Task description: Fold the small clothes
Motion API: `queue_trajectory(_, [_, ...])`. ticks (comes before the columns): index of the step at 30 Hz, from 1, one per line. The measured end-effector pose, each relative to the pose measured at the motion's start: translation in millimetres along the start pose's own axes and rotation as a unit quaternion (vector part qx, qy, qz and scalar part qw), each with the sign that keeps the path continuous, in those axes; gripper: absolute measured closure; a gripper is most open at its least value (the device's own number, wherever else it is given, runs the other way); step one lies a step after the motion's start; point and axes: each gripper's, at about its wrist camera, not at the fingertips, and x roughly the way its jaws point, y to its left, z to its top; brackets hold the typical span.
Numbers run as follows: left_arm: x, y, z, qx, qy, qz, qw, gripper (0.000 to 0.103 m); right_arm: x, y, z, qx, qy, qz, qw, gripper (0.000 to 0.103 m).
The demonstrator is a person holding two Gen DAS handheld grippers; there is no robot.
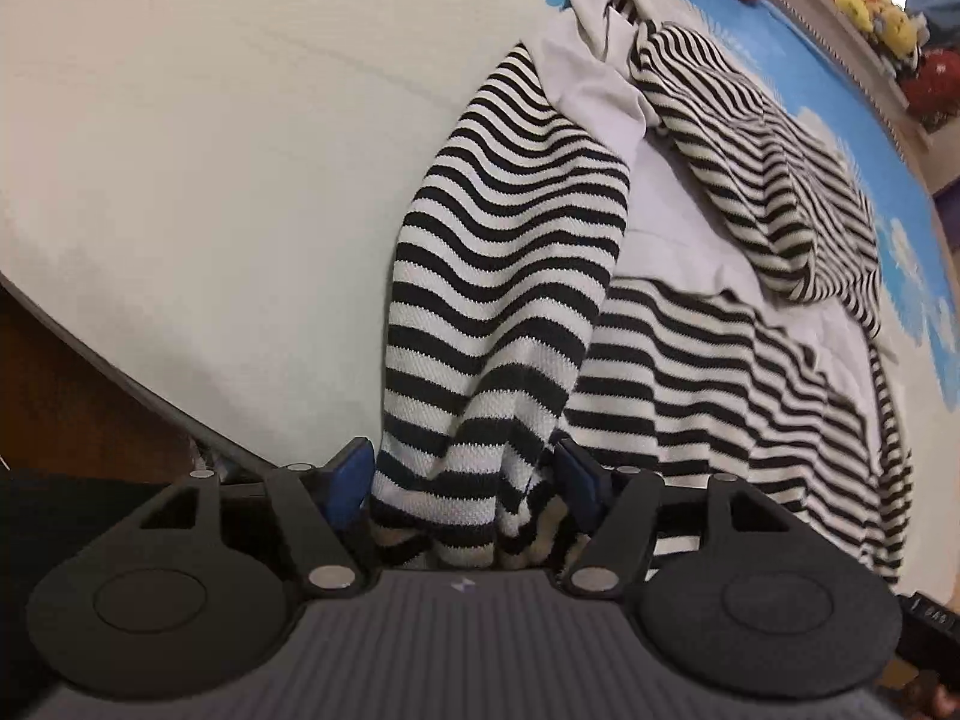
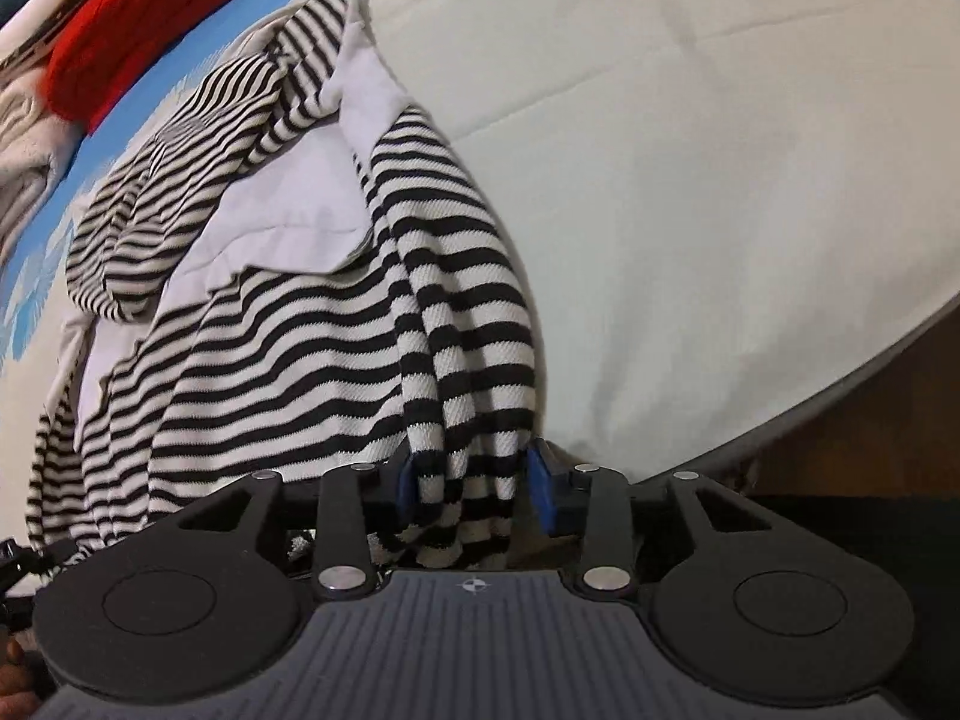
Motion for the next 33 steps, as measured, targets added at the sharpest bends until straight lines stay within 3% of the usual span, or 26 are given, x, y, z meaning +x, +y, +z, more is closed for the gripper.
queue_trajectory(3, [0, -3, -2, 0.015, -0.002, 0.009, 0.9999, 0.037, 0, 2, -1, -0.009, 0.001, -0.002, 1.0, 0.064])
queue_trajectory(4, [0, -4, -3, 0.018, -0.002, 0.01, 0.9998, 0.046, -1, 2, -1, -0.009, 0.002, -0.001, 1.0, 0.064])
queue_trajectory(6, [-1, -4, -4, 0.025, -0.001, 0.008, 0.9997, 0.063, -2, 0, -2, -0.008, 0.003, 0.007, 1.0, 0.073])
queue_trajectory(8, [-3, -3, -4, 0.027, -0.003, -0.006, 0.9996, 0.088, -5, 0, -1, -0.007, -0.003, 0.019, 1.0, 0.091])
queue_trajectory(9, [-6, -2, -3, 0.029, -0.008, -0.01, 0.9995, 0.09, -8, 0, 1, -0.009, -0.009, 0.021, 1.0, 0.092])
queue_trajectory(19, [-84, -27, 8, 0.096, -0.065, -0.065, 0.9912, 0.094, -99, -1, 23, 0.008, -0.099, 0.102, 0.99, 0.096])
queue_trajectory(23, [-125, -28, 2, 0.125, -0.064, -0.098, 0.9853, 0.094, -142, -5, 16, 0.005, -0.105, 0.118, 0.987, 0.096])
queue_trajectory(28, [-188, -6, -19, 0.133, -0.054, -0.166, 0.9756, 0.094, -198, -17, -8, 0.015, -0.097, 0.146, 0.984, 0.096])
queue_trajectory(33, [-190, 2, -15, 0.121, -0.038, -0.187, 0.9742, 0.093, -210, -16, -10, 0.007, -0.094, 0.151, 0.984, 0.096])
